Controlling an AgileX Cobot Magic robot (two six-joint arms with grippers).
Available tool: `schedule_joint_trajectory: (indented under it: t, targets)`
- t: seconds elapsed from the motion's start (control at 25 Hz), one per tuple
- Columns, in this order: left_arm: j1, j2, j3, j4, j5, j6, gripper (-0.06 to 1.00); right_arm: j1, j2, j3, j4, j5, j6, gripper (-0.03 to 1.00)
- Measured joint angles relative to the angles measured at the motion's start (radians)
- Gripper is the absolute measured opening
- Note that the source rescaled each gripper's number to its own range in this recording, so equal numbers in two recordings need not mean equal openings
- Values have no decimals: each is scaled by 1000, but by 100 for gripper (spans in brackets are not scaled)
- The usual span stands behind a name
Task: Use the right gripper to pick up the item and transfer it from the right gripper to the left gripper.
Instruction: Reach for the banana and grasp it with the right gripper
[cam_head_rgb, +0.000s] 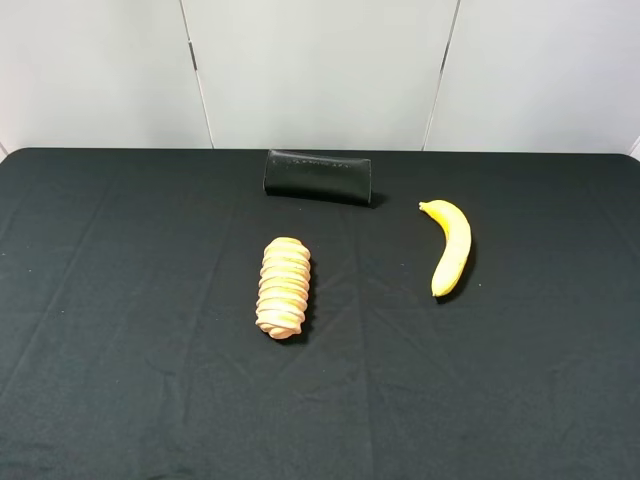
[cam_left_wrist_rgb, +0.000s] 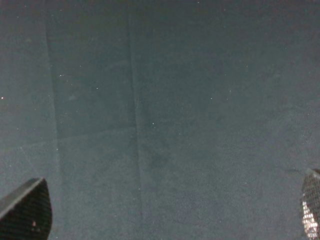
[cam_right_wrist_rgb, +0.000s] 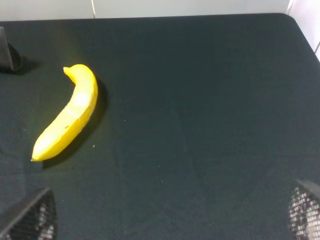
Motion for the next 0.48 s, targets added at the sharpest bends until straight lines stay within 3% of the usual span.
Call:
schedule_joint_trajectory:
  t: [0.48]
  targets:
    - [0, 0, 0, 0, 0, 0, 98, 0, 0, 0, 0, 0, 0, 100]
